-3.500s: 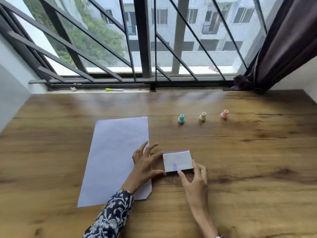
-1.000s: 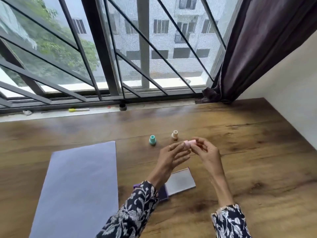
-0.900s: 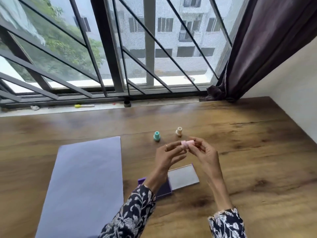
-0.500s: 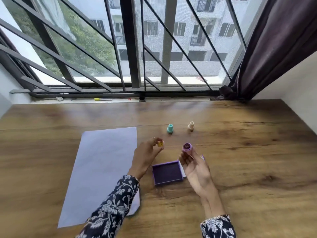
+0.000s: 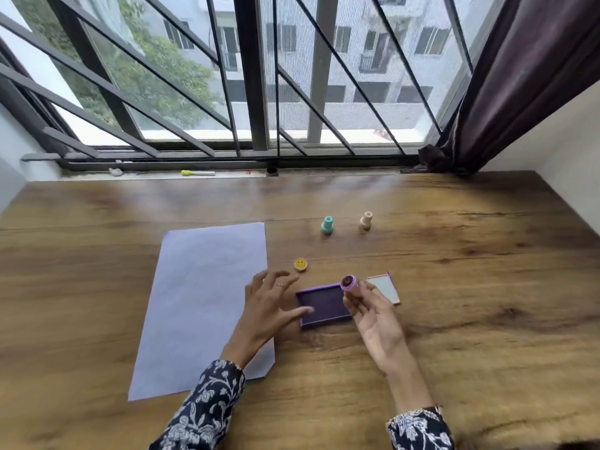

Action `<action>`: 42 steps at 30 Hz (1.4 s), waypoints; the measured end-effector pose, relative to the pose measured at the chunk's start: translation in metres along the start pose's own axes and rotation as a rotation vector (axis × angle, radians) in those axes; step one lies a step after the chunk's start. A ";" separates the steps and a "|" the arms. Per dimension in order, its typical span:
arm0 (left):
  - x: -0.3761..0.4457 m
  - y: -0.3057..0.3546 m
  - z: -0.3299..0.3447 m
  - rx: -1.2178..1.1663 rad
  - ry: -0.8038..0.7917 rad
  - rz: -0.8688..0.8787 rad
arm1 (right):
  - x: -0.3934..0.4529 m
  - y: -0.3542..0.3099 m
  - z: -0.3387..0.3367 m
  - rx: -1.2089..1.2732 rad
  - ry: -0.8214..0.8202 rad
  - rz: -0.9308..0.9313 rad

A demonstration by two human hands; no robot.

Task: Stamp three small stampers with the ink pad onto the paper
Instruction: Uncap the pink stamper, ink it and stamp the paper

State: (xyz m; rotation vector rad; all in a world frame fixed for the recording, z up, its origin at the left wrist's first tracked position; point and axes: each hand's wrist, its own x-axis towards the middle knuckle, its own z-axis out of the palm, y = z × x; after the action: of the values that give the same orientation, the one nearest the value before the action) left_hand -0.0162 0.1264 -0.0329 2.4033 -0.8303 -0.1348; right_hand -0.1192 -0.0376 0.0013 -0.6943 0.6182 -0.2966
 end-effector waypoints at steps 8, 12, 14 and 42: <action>-0.011 -0.007 0.007 0.048 -0.084 0.011 | -0.011 0.004 0.022 -1.312 0.080 -0.389; -0.013 -0.008 0.009 0.006 -0.042 0.002 | -0.025 -0.007 0.047 -1.520 0.018 -0.634; -0.013 -0.008 0.010 -0.010 -0.033 0.000 | -0.026 -0.008 0.054 -1.570 0.032 -0.739; -0.034 -0.148 -0.117 0.139 0.192 -0.134 | 0.007 0.099 0.130 -0.659 0.110 -0.129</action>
State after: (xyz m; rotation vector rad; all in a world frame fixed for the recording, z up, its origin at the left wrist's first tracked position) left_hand 0.0678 0.2982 -0.0226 2.5529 -0.6078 0.1040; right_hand -0.0282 0.0980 0.0098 -1.3614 0.7859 -0.2498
